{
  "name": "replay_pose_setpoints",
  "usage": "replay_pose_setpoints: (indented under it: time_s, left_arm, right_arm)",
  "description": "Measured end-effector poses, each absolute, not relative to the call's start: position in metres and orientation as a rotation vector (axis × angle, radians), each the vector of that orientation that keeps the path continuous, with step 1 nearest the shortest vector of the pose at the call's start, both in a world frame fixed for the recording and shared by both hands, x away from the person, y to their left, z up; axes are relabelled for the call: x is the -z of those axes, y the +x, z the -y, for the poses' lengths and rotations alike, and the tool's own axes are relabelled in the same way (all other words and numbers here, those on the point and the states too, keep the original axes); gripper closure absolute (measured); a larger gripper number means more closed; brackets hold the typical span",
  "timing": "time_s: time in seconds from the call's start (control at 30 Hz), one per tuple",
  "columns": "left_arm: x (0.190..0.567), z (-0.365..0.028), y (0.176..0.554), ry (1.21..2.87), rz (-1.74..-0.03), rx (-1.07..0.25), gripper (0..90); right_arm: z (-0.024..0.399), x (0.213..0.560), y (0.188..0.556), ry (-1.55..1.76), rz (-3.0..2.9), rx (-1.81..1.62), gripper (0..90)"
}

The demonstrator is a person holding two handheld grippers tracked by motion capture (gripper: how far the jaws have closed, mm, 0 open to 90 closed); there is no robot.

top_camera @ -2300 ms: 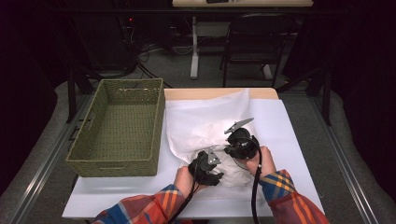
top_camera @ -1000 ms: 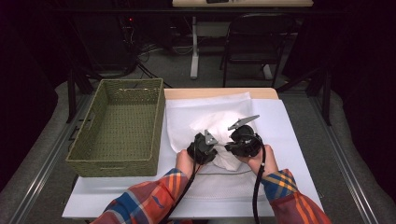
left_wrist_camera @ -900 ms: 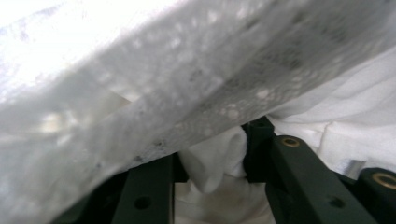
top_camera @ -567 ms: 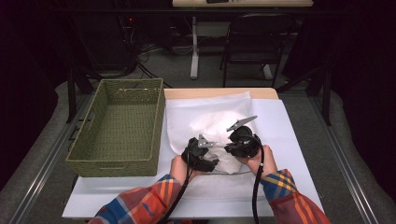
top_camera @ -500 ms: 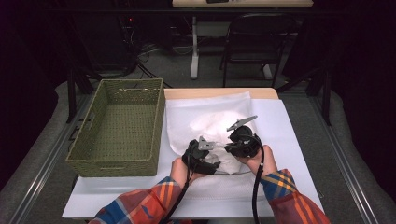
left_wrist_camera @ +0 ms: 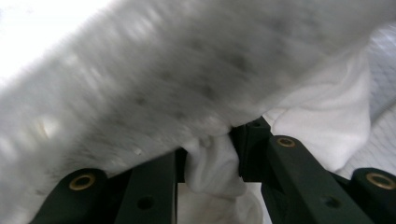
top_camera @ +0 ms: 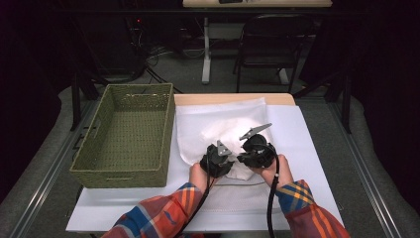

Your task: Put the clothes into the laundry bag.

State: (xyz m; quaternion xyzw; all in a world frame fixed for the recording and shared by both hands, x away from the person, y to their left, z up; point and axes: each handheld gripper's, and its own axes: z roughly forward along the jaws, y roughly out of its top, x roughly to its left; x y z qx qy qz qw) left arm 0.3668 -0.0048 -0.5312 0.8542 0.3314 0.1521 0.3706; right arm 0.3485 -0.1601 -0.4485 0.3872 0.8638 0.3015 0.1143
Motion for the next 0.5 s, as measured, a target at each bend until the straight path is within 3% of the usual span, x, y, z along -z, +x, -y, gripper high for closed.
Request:
replay_pose_setpoints:
  time_s: [0.13, 0.3, 0.37, 0.4, 0.5]
  left_arm:
    - [0.529, 0.002, 0.380, 2.166, -0.911, -0.443, 73.0]
    - [0.530, -0.003, 0.383, 2.181, -0.910, -0.399, 67.8]
    - [0.528, -0.006, 0.379, 2.188, -0.891, -0.361, 58.3]
    - [0.524, -0.010, 0.374, 2.208, -0.871, -0.342, 45.4]
    - [0.520, -0.017, 0.367, 2.224, -0.849, -0.308, 34.3]
  right_arm:
    - [0.162, 0.443, 0.347, 1.137, -2.521, -0.908, 88.8]
    - [0.163, 0.447, 0.349, 1.151, -2.523, -0.906, 88.7]
    - [0.164, 0.449, 0.350, 1.148, -2.529, -0.892, 88.7]
    - [0.164, 0.449, 0.350, 1.149, -2.531, -0.892, 88.7]
    - [0.164, 0.448, 0.350, 1.147, -2.530, -0.892, 88.6]
